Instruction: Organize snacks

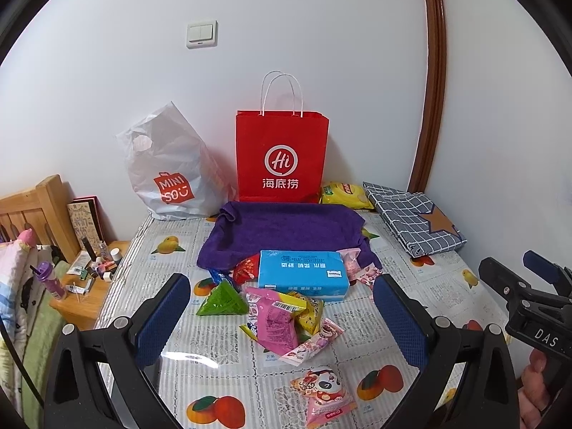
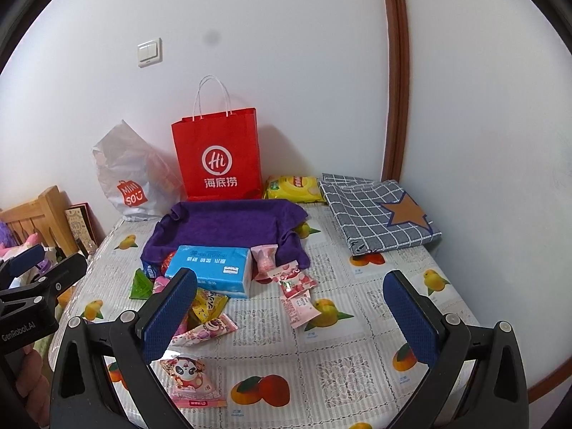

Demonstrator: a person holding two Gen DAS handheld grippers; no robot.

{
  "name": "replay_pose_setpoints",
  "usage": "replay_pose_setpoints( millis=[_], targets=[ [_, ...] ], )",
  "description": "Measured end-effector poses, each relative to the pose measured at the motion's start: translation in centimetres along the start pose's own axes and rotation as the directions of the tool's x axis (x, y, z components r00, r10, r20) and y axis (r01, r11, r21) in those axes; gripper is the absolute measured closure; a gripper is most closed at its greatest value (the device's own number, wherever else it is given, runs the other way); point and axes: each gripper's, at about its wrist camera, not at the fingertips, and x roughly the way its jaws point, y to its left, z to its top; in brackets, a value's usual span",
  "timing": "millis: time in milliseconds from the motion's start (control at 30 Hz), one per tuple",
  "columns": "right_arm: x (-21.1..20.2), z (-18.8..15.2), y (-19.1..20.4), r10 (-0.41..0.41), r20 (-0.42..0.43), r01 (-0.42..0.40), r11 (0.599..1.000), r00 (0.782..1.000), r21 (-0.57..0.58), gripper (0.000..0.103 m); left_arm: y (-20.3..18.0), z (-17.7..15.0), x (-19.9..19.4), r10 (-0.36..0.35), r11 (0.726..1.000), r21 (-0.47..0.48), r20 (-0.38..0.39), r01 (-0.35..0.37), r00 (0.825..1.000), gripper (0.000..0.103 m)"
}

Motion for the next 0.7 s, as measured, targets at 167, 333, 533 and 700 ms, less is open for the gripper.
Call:
replay_pose_setpoints(
  millis=[167, 333, 533, 700],
  targets=[
    [0.08, -0.15, 0.49, 0.001, -0.003, -0.001, 1.0, 1.0, -0.016, 0.0, 0.15, -0.21, 0.0, -0.005, 1.0, -0.01, 0.002, 0.005, 1.0, 0.001],
    [0.18, -0.11, 0.59, 0.0, -0.003, 0.0, 1.0, 1.0, -0.02, 0.0, 0.29, -0.36, 0.08, -0.01, 1.0, -0.009, 0.003, 0.01, 1.0, 0.001],
    [0.11, 0.22, 0.61, 0.0, 0.008, 0.0, 1.0, 1.0, -0.014, 0.0, 0.55, -0.53, 0.17, -0.011, 1.0, -0.011, 0.004, 0.011, 1.0, 0.001],
    [0.33, 0.16, 0.61, 0.007, 0.002, -0.007, 1.0, 1.0, -0.012, 0.0, 0.75, -0.54, 0.33, -0.006, 1.0, -0.012, 0.002, 0.006, 1.0, 0.001]
  ],
)
